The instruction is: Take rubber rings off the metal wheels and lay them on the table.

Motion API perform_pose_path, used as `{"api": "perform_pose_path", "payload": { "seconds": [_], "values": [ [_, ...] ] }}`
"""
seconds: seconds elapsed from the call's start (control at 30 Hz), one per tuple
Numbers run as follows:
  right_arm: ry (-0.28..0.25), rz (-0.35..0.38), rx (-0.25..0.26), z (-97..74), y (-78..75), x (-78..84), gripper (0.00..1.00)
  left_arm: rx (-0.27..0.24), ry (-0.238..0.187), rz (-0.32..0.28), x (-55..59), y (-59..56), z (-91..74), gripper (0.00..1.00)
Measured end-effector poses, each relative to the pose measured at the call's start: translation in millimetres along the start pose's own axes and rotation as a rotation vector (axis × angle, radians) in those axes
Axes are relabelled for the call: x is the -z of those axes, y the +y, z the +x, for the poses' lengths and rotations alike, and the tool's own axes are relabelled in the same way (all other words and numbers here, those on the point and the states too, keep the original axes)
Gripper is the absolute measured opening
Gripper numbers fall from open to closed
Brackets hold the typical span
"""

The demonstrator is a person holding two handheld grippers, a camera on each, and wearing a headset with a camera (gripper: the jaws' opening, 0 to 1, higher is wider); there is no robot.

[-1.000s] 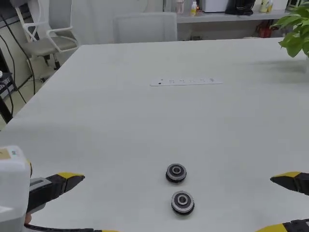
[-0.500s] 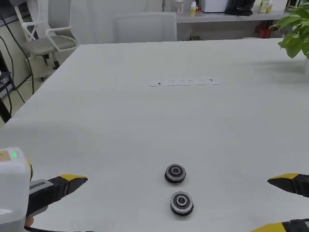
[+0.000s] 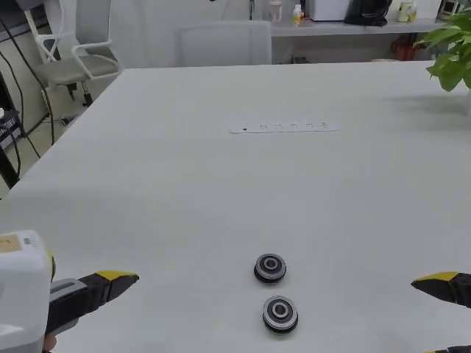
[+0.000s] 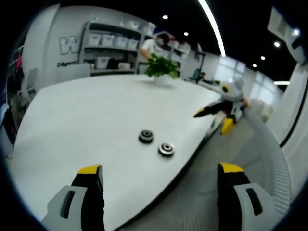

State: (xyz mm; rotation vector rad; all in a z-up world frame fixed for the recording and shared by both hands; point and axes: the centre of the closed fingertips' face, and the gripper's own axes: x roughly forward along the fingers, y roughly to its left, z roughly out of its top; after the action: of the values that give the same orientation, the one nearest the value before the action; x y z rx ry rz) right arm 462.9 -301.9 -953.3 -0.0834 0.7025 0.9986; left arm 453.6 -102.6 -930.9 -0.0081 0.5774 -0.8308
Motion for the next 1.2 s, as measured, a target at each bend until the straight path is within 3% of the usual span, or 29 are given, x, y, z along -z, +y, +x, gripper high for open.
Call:
{"api": "perform_pose_path", "payload": {
  "seconds": [0.6,0.7,0.8,1.0,1.13,1.2],
  "values": [
    [0.003,-0.006,0.001,0.4,0.1,-1.7,0.9,0.016,0.014,0.02,0.7,-2.1,1.6,1.0],
    [0.012,-0.035,0.003,0.4,1.7,-2.2,0.89,0.028,0.02,0.056,-0.8,-5.6,1.8,1.0],
    [-0.002,-0.039,0.002,-0.7,2.5,-7.3,0.92,0.023,0.025,0.141,-4.5,-6.1,0.6,1.0],
    [0.024,-0.103,-0.002,-2.5,4.4,-13.2,0.9,0.056,0.031,0.182,-11.1,-13.5,0.3,1.0],
    [0.021,-0.14,0.007,-6.8,1.2,-27.5,0.9,0.058,0.036,0.218,-22.7,-12.5,-2.6,1.0],
    [-0.008,-0.166,0.002,-7.9,2.0,-42.1,0.89,0.057,0.025,0.243,-32.4,-12.3,-3.3,1.0]
  ]
}}
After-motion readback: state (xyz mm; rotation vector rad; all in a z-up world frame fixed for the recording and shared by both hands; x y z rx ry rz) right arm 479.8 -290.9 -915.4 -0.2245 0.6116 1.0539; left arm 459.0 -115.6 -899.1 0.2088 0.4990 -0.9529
